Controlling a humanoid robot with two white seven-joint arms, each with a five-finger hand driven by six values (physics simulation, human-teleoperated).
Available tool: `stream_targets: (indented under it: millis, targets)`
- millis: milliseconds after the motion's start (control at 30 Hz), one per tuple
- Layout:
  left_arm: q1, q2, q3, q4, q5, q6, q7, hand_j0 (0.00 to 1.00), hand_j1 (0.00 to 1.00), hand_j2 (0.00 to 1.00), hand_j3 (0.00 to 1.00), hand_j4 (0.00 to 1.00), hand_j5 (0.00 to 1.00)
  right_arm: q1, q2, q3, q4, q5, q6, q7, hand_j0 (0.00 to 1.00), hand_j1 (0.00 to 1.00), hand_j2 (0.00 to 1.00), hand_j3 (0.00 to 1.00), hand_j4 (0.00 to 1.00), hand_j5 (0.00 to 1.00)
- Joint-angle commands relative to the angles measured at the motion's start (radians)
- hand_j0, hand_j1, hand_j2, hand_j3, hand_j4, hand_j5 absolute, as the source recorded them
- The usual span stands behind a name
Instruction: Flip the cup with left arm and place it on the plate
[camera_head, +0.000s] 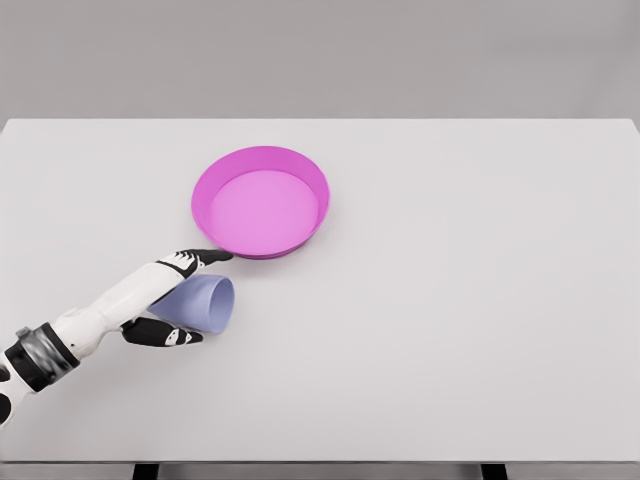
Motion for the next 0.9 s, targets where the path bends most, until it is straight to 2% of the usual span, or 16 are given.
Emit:
stream_targets:
  millis: [0, 533, 867]
  targets:
    - [0.0, 0.001, -0.001, 0.0, 0.002, 0.004, 0.0, 0.97, 0.97, 0.97, 0.97, 0.97, 0.97, 0.0, 0.0, 0.001, 0.0, 0.0, 0.0, 0.0, 1.0, 1.0, 1.0, 1.0, 1.0, 1.0]
    - [0.0, 0.0, -0.012, 0.0, 0.002, 0.021, 0.0, 0.97, 0.97, 0.97, 0.97, 0.97, 0.97, 0.0, 0.0, -0.001, 0.0, 0.0, 0.0, 0.0, 1.0, 1.0, 1.0, 1.0, 1.0, 1.0]
    - [0.0, 0.0, -0.013, 0.0, 0.002, 0.021, 0.0, 0.85, 0.85, 0.85, 0.85, 0.85, 0.85, 0.0, 0.0, -0.001, 0.0, 0.0, 0.0, 0.0, 1.0, 1.0, 1.0, 1.0, 1.0, 1.0]
